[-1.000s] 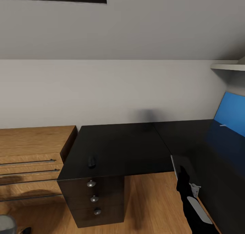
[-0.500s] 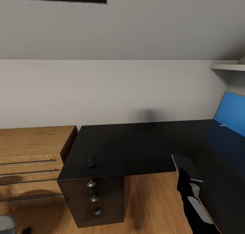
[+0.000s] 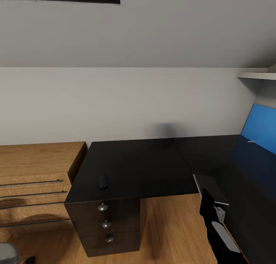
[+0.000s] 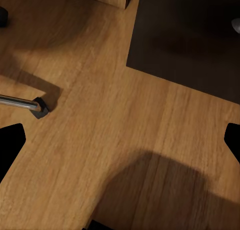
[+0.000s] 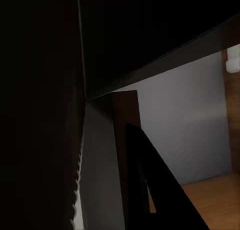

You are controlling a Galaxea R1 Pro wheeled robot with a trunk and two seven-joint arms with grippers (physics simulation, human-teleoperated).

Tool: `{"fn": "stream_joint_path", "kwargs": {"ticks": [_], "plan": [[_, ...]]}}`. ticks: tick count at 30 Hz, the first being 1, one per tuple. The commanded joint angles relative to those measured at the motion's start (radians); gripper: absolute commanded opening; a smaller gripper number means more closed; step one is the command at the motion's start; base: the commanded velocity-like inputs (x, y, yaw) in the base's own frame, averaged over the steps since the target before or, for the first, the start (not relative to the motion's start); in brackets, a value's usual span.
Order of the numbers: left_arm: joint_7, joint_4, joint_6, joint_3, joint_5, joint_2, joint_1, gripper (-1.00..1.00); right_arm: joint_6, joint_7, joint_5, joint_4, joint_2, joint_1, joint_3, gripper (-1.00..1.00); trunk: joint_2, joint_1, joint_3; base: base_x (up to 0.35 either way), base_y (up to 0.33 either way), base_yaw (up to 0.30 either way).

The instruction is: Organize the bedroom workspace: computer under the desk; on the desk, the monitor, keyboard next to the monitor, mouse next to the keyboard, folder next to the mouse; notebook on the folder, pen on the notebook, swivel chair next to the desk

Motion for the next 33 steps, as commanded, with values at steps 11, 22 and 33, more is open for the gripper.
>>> {"fn": "stream_joint_path", "kwargs": {"ticks": [11,22,33], "plan": [[-0.004,0.001,-0.003,-0.008,0.011,0.000,-0.001,1.00,-0.002,0.007,-0.013,0.001,0.001,0.000,0.003,-1.00,0.000,0.000,-0.001,0.000,0.000,0.000],[-0.004,0.001,-0.004,-0.007,0.011,0.000,-0.001,1.00,-0.002,0.007,-0.015,0.003,0.004,0.000,0.003,-1.00,0.000,0.000,-0.001,0.000,0.000,0.000],[-0.004,0.001,-0.004,-0.006,0.011,0.002,-0.001,1.00,-0.002,0.006,-0.016,0.003,0.007,0.000,0.004,-1.00,0.077,-0.042,0.033,0.000,0.000,0.000]]}}
